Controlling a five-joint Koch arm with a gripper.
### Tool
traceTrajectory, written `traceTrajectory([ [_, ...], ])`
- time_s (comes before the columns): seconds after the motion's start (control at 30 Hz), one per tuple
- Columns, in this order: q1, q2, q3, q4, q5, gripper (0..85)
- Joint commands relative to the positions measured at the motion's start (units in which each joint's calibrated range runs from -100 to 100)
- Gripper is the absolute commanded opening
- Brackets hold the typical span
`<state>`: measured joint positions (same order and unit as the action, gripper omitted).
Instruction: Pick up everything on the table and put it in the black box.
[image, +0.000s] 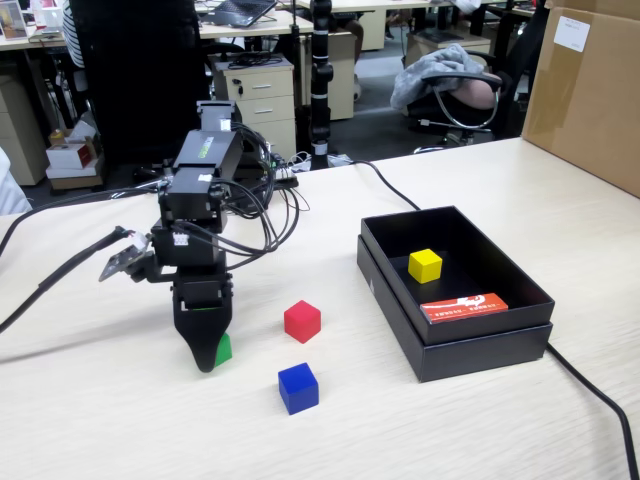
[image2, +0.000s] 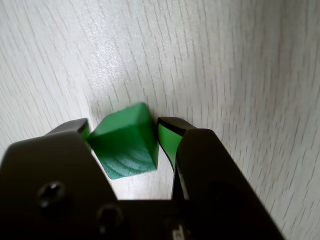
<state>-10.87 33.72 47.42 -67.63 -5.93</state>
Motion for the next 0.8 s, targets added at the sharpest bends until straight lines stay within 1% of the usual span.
traceTrajectory([
  [0.0, -0.6, -0.8, 3.4, 1.1, -0.6, 16.4],
  [0.1, -0.6, -1.3, 3.6, 1.1, -0.9, 4.5],
  [0.17, -0.6, -2.0, 3.6, 1.1, -0.9, 0.9],
  [0.33, -0.3, -10.0, -0.1, 1.0, -0.9, 0.9],
  [0.57, 3.2, -35.4, -12.9, 1.0, 0.0, 0.9],
  [0.6, 4.9, -42.5, -16.8, 1.0, 0.6, 0.9],
  [0.7, 8.5, -53.3, -23.1, 1.0, 2.1, 0.9],
  [0.77, 12.1, -61.3, -26.8, 1.0, 3.8, 0.9],
])
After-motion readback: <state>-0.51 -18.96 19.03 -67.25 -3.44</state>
